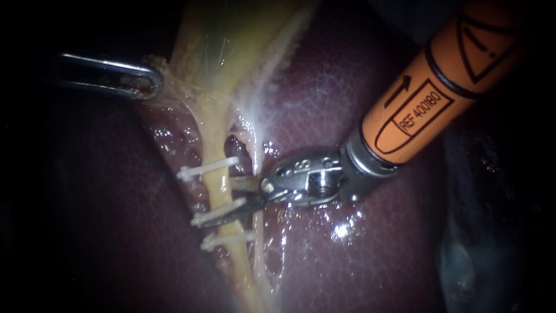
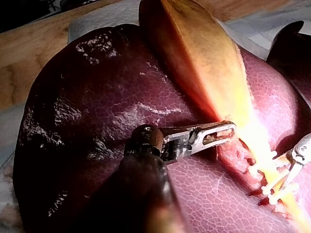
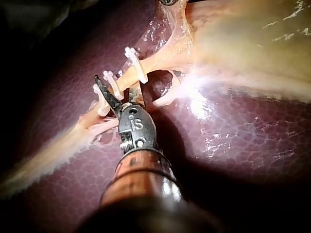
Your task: Go to the cutting position left tube
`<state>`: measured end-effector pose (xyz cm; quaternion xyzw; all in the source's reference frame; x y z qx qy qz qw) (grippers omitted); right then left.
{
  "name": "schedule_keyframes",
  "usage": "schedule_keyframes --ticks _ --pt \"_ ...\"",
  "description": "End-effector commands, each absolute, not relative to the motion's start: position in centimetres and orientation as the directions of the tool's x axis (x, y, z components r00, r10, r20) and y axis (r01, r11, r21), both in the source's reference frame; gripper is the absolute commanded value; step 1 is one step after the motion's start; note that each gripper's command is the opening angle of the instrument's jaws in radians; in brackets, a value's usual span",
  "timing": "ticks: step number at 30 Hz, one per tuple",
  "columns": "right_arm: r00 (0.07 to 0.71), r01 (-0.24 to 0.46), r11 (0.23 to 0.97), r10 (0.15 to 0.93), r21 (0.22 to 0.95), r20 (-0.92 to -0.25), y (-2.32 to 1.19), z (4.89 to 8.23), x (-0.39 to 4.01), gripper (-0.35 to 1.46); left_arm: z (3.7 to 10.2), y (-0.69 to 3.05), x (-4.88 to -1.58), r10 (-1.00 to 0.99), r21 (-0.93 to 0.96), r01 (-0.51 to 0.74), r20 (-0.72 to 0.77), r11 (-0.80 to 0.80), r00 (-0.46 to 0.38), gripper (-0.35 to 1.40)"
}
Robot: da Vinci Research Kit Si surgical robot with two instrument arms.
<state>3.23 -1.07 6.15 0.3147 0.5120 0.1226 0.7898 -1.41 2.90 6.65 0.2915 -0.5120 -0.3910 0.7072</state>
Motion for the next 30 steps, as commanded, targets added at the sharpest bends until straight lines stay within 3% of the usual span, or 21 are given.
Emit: schedule_keyframes --ticks 1,4,8,15,22,30 --pt "0.437 0.147 0.768 0.514 0.623 -0.738 -1.08 6.16 3.24 1.44 6.65 2.90 -1.42 -0.851 0.812 0.255 0.497 0.525 0.170 -0.35" --pt "0.417 0.194 0.706 0.569 0.681 -0.709 -1.07 6.16 3.27 1.42 6.65 2.90 -1.42 -0.851 0.812 0.255 0.497 0.525 0.170 -0.35" --pt "0.384 0.280 0.566 0.674 0.775 -0.631 -1.03 6.22 3.37 1.35 6.66 2.90 -1.43 -0.851 0.812 0.256 0.497 0.525 0.170 -0.35" --pt "0.345 0.413 0.353 0.792 0.839 -0.503 -0.91 6.41 3.57 1.32 6.66 2.89 -1.43 -0.851 0.811 0.256 0.497 0.526 0.170 -0.35" --pt "0.315 0.445 0.289 0.836 0.848 -0.450 -0.95 6.39 3.67 1.34 6.67 2.89 -1.43 -0.850 0.811 0.256 0.498 0.526 0.170 -0.35" --pt "0.336 0.429 0.245 0.850 0.869 -0.405 -1.00 6.36 3.68 1.30 6.67 2.89 -1.43 -0.850 0.811 0.256 0.498 0.526 0.170 -0.35"
